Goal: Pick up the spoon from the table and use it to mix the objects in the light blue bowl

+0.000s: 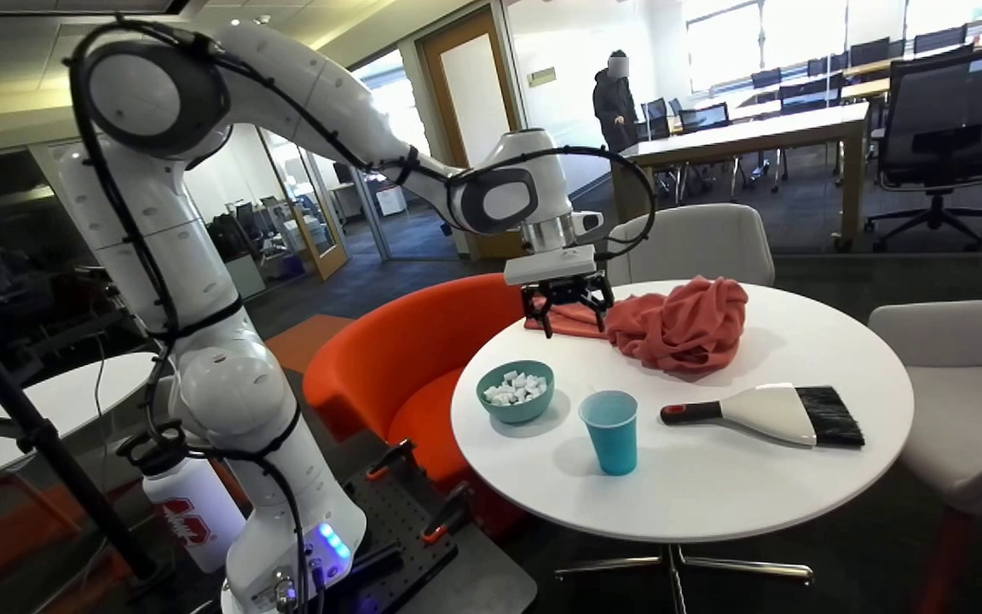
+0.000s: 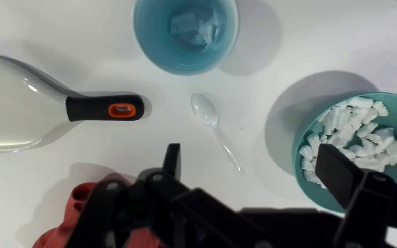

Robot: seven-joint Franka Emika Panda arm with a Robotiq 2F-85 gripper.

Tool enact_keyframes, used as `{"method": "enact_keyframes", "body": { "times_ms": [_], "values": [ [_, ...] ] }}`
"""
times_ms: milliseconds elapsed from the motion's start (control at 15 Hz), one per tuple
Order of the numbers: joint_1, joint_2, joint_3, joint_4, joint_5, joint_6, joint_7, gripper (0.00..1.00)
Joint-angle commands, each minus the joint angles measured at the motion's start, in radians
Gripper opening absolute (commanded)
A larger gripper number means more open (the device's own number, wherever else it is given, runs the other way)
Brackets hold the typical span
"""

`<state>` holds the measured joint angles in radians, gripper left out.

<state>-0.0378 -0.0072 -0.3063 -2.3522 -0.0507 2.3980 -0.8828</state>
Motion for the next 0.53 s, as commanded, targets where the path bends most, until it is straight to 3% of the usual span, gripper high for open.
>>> {"method": "enact_keyframes", "body": {
  "times_ms": [0, 200, 267, 333, 467],
  "values": [
    [-0.051, 0.155, 0.075, 0.102, -0.01, 0.064, -0.021, 1.0],
    [-0.083, 0.261, 0.129, 0.163, -0.015, 0.071, -0.02, 1.0],
    [-0.079, 0.276, 0.128, 0.176, -0.057, 0.039, 0.055, 1.0],
    [-0.095, 0.223, 0.145, 0.126, -0.029, 0.063, 0.021, 1.0],
    [-0.106, 0.249, 0.16, 0.133, -0.034, 0.064, 0.027, 1.0]
  ]
}}
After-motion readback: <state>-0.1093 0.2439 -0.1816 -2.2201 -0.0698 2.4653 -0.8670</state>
